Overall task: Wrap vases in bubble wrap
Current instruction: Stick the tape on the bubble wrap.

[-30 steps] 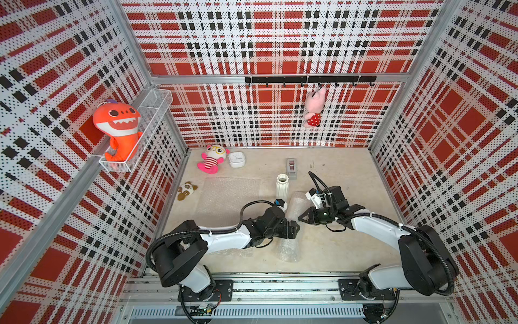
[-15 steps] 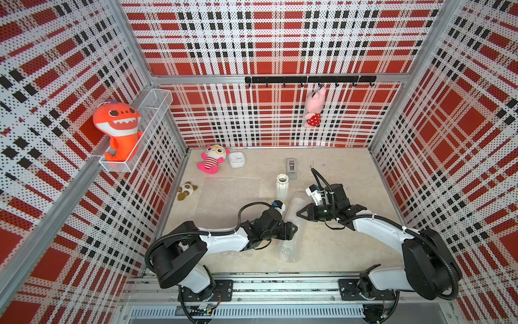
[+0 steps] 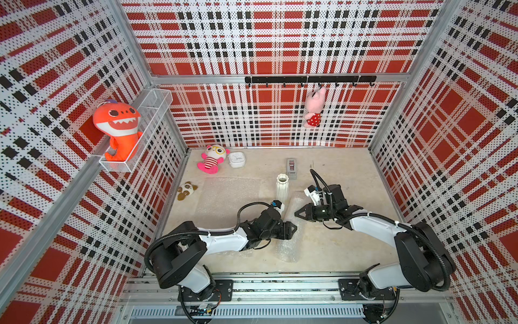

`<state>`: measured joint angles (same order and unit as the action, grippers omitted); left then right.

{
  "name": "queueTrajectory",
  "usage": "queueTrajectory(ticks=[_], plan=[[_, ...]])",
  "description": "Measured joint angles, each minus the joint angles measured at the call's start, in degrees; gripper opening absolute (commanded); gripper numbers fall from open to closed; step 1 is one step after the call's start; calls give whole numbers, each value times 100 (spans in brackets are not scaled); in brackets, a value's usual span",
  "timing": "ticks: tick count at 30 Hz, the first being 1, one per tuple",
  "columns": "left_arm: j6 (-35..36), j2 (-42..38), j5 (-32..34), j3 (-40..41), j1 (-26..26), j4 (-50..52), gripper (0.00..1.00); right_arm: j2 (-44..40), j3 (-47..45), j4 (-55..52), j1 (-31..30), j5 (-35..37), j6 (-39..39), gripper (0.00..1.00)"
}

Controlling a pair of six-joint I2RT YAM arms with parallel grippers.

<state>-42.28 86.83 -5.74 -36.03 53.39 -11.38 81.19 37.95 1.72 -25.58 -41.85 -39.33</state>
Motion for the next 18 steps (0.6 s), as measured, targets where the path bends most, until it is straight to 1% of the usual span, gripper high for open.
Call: queueTrajectory(ticks=[2,5,10,13,18], plan=[[4,0,-2,0,0,-4,71,20,-63,223,-17,-87,-105,11],[13,0,-4,0,0,-7,71,247,-229,590,-20,-162,-251,14],[24,0,-11,0,2,-13,70,645,-310,1290,-20,-365,-498,11],[46,0,-13,0,9,-13,70,605,-304,1292,-20,-334,-590,13],[83,4,-4,0,17,-15,70,391,-306,1147,-57,-76,-761,10]])
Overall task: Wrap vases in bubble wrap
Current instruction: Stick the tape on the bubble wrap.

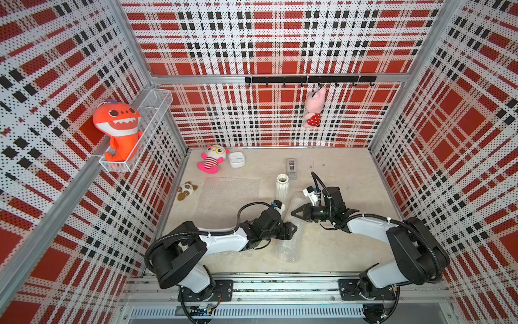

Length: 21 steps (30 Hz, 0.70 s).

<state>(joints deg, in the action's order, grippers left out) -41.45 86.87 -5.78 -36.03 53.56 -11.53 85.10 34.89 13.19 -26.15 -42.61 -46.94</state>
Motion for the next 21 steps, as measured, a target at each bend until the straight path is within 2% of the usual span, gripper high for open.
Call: queueTrajectory(ticks=[8,17,21], plan=[[15,9,2,-2,2,-11,69,74,-2,9,-127,354,109,11],[-37,9,46,-2,17,-20,68,-240,-2,-431,-223,636,98,12],[-76,9,50,-2,17,-26,68,-162,76,-409,-254,651,149,18]])
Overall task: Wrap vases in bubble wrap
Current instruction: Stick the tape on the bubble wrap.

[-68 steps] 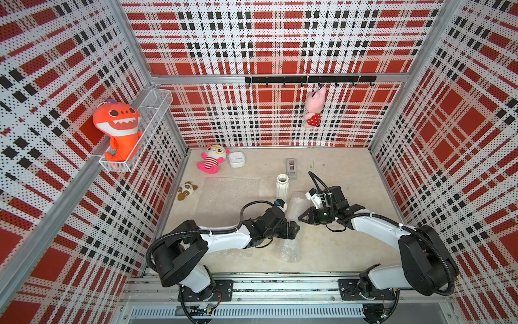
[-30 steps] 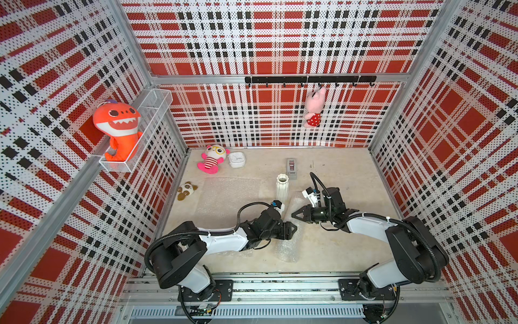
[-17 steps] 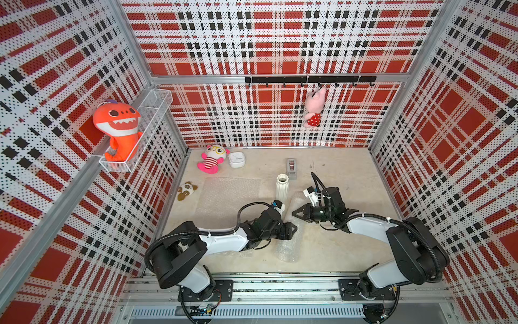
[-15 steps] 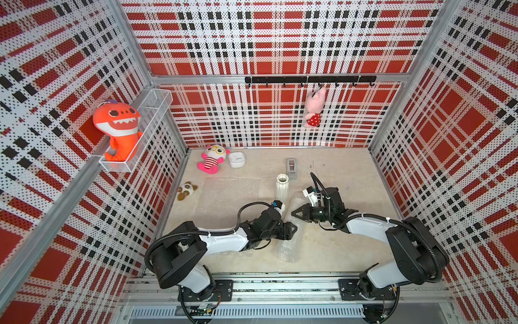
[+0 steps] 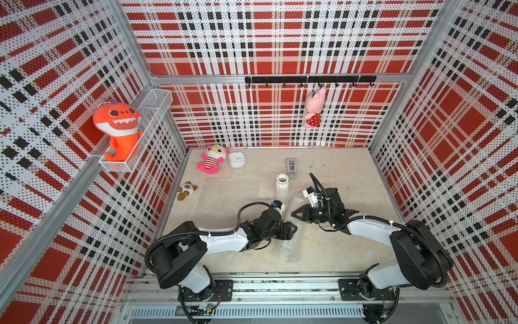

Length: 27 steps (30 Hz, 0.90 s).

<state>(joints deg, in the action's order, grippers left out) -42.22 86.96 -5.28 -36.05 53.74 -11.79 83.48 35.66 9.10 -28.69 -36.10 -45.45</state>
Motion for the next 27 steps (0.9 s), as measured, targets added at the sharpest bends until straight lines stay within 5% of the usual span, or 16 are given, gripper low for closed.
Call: queueTrajectory(ticks=[6,14,22,27], plan=[[-190,-26,26,94,7,-133,67,-501,319,-962,24,319,289,43],[-619,-144,33,496,2,-680,66,-1797,-203,-1703,859,98,256,81],[-846,-157,-57,723,2,-1084,66,-1121,-905,-1102,590,-632,-247,99],[-887,-149,-146,752,4,-1150,66,-614,-1097,-92,254,-859,-640,100]])
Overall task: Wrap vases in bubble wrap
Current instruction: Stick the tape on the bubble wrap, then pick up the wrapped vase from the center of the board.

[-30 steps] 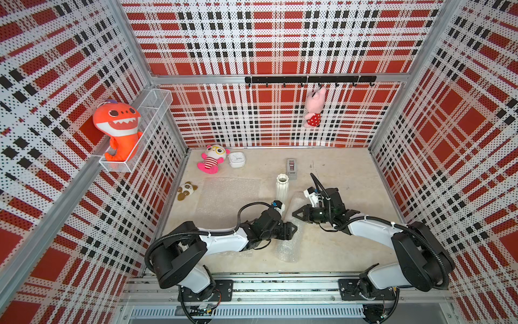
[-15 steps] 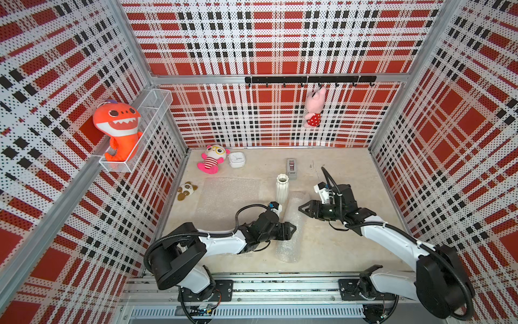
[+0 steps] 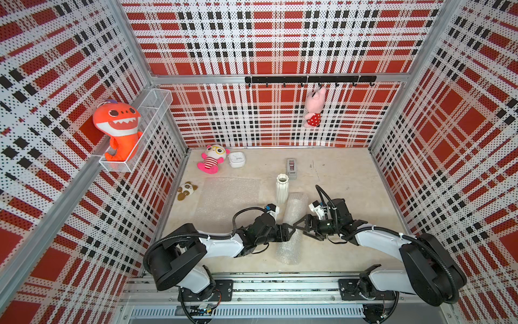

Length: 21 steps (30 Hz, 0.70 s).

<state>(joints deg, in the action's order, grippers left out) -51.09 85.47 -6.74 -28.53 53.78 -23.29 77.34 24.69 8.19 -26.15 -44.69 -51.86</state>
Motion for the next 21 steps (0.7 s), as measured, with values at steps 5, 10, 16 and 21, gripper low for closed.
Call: queueTrajectory(ticks=[5,10,16,21], plan=[[-39,7,-31,31,-2,-61,66,254,-92,621,-55,20,-223,99],[-11,52,-103,31,24,-142,66,470,-258,1231,-122,197,-509,94],[-2,55,-144,31,33,-144,66,555,-435,1628,-247,474,-732,87],[-37,57,-116,31,33,-133,67,752,-424,1921,-315,570,-837,73]])
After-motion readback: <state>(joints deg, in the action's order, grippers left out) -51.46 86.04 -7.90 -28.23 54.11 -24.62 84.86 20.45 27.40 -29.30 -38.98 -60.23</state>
